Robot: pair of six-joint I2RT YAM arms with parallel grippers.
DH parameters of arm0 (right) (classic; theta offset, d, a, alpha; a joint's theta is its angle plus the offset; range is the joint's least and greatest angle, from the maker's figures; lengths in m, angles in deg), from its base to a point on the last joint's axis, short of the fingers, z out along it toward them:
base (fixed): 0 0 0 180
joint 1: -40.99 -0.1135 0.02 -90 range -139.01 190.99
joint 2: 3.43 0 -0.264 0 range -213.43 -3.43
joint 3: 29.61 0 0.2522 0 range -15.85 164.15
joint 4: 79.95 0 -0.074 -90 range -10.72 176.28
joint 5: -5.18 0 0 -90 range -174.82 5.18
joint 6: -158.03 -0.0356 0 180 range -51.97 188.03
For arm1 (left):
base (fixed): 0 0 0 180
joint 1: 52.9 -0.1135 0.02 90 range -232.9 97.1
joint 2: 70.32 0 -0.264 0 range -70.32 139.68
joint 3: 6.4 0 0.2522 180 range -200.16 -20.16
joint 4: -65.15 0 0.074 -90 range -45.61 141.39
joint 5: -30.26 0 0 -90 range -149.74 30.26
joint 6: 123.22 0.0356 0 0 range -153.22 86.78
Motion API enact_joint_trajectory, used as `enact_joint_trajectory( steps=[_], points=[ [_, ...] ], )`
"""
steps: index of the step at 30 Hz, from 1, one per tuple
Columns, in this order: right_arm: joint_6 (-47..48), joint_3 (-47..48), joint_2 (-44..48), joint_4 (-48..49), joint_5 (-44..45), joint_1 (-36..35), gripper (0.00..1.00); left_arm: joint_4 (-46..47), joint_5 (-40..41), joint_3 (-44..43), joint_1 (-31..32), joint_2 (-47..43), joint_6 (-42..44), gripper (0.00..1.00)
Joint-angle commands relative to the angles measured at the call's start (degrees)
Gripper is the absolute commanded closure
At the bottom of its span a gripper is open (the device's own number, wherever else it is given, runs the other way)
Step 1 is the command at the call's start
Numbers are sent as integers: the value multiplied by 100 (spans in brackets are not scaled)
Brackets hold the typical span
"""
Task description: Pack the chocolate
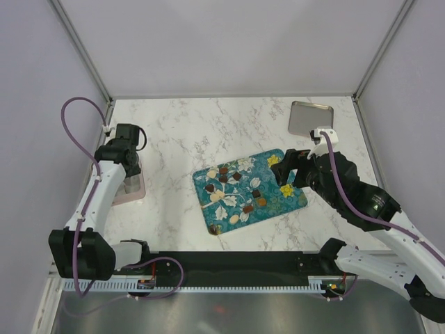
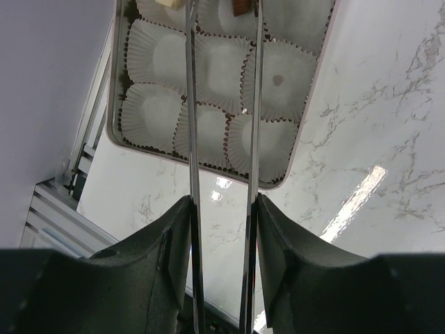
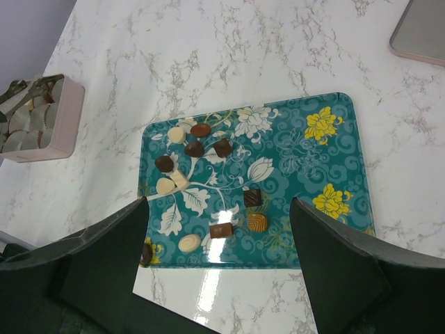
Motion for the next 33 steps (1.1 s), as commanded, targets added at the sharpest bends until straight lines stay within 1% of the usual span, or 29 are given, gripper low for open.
enact_joint_trajectory(
  steps=[1, 4, 7, 8, 10, 11, 14, 15, 17, 18, 19, 21, 22, 23, 25, 28, 29, 30, 31, 33],
  points=[
    [-82, 175, -21, 182, -67, -15, 10, 190, 171, -324, -26, -247, 191, 53],
    [-74, 184, 14, 190, -41, -15, 10, 181, -22, -394, -26, -273, 287, 53],
    [-82, 167, 75, 182, -6, -15, 10, 181, -601, -587, -8, -352, 480, 53],
    [-100, 167, 93, 182, 29, -15, 10, 181, -1046, -640, 0, -404, 524, 54],
    [-109, 140, 111, 190, 56, -15, 10, 225, -1558, -728, 9, -492, 577, 54],
    [-109, 132, 128, 208, 73, -15, 10, 260, -2100, -789, 18, -536, 604, 54],
    [-126, 96, 163, 234, 135, -15, 10, 453, -2990, -816, 167, -747, 604, 55],
    [-118, 88, 181, 226, 152, -15, 10, 497, -3272, -799, 246, -861, 578, 55],
    [-117, 79, 242, 226, 205, -15, 10, 655, -3520, -738, 641, -976, 499, 55],
    [-100, 44, 269, 217, 240, -15, 9, 691, -3521, -711, 816, -1011, 446, 55],
    [-100, 26, 356, 208, 336, -15, 10, 760, -3503, -676, 1201, -1072, 359, 55],
    [-82, -61, 444, 182, 451, -15, 9, 805, -3293, -650, 1659, -1090, 270, 55],
    [-74, -79, 506, 164, 495, -15, 9, 831, -3196, -632, 2097, -1056, 218, 55],
    [-74, -97, 541, 138, 573, -15, 9, 840, -3047, -614, 2284, -1038, 200, 55],
    [-65, -150, 620, 85, 644, -15, 9, 884, -3020, -579, 2714, -977, 95, 55],
    [-30, -229, 734, 41, 802, -15, 9, 1025, -3020, -465, 3154, -801, -2, 55],
    [-21, -246, 761, 32, 872, -23, 9, 1025, -2837, -456, 3425, -705, -37, 55],
    [-21, -273, 779, 24, 908, -15, 9, 1025, -2800, -439, 3541, -652, -55, 55],
    [-3, -282, 805, 15, 926, -23, 9, 1042, -2765, -404, 3786, -608, -108, 55],
    [41, -290, 823, -3, 970, -23, 8, 1104, -2598, -368, 4025, -450, -152, 55]
  ],
)
